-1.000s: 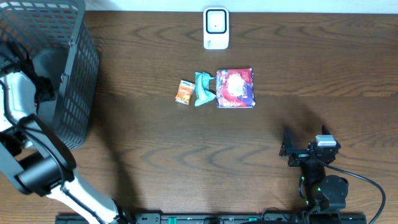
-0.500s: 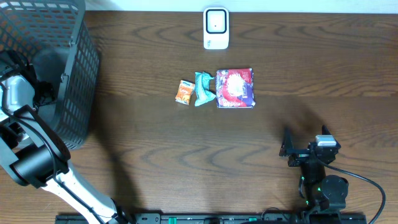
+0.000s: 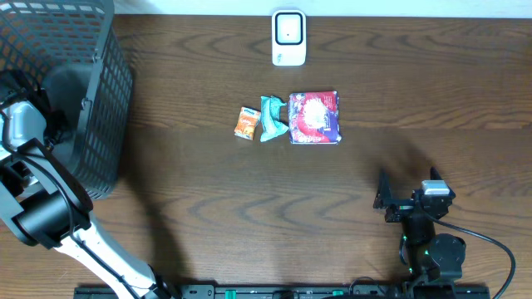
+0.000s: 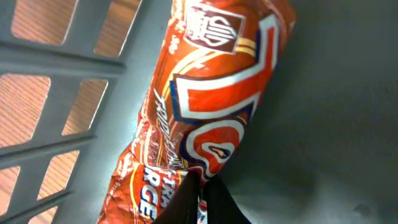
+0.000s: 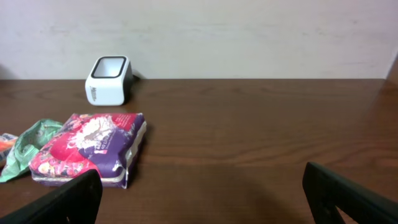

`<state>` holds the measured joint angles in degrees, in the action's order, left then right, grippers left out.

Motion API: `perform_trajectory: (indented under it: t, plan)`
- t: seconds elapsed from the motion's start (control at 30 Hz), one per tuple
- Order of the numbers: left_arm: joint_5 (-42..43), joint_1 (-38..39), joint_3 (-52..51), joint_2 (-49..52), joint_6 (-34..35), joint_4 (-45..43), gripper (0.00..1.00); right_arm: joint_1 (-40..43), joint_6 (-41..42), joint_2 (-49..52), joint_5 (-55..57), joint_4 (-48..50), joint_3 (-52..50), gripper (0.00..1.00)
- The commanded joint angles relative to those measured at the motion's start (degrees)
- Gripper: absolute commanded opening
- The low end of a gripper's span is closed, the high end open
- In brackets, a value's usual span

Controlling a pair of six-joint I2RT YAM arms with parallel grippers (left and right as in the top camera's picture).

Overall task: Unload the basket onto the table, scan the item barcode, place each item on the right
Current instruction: 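Reach left gripper into basket and grasp red-orange Tora snack bar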

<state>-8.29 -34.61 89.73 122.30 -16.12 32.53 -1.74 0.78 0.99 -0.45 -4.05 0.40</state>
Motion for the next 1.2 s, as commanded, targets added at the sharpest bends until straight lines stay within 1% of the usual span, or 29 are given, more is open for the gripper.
perform_trajectory:
  t: [0.0, 0.17, 0.3, 0.33, 0.37, 0.43, 0.47, 0.6, 0.67, 0.7, 0.77, 0.87, 1.1, 1.17]
  plan:
    - [0.4, -0.5, -1.1, 2.4, 0.6, 2.5, 0.07, 0.3, -0.6, -0.2, -0.1, -0.2, -0.1, 0.99]
    - [0.4, -0.1, -1.1, -1.4, 0.6, 4.3, 0.07, 0.3, -0.6, -0.2, -0.1, -0.2, -0.1, 0.99]
    - [0.4, 0.3, -1.1, -5.1, 0.6, 3.0, 0.08, 0.3, -0.6, -0.2, -0.1, -0.2, -0.1, 0.99]
    - [0.4, 0.3, -1.1, -5.6, 0.6, 2.3, 0.13, 0.3, -0.6, -0.2, -0.1, -0.2, -0.1, 0.99]
    - [0.4, 0.3, -1.1, -6.0, 0.6, 1.5, 0.22, 0.3, -0.6, -0.2, -0.1, -0.2, -0.1, 0.99]
    - [0.4, 0.3, -1.1, -6.0, 0.5, 0.2, 0.55, 0.3, -0.6, -0.2, -0.1, -0.2, -0.1, 0.99]
    - [0.4, 0.2, -1.1, -5.8, 0.1, -0.3, 0.65, 0.3, -0.6, -0.2, -0.1, -0.2, -0.1, 0.99]
    - [0.3, 0.2, -1.1, -4.6, -8.5, -1.0, 0.67, 0.3, -0.6, -0.2, -0.1, -0.2, -0.1, 0.99]
    - [0.4, 0.2, -1.1, -3.7, -13.6, -0.8, 0.7, 0.3, -0.6, -0.2, -0.1, -0.2, -0.1, 0.99]
    - [0.4, 0.2, -1.1, -3.4, -15.1, -0.6, 0.72, 0.3, -0.6, -0.2, -0.1, -0.2, -0.1, 0.99]
    - [0.4, 0.1, -1.1, -2.5, -17.9, -0.5, 0.72, 0.3, -0.6, -0.2, -0.1, -0.2, -0.1, 0.99]
    - [0.3, -0.5, -1.1, -1.4, -19.7, -1.0, 0.72, 0.3, -0.6, -0.2, -0.1, -0.2, -0.1, 0.99]
    - [0.5, -2.9, -1.1, -0.4, -19.9, -3.7, 0.72, 0.3, -0.6, -0.2, -0.1, -0.2, -0.1, 0.99]
    - [3.0, -3.7, -1.1, 0.1, -19.9, -3.2, 0.7, 0.3, -0.6, -0.2, -0.1, -0.2, -0.1, 0.99]
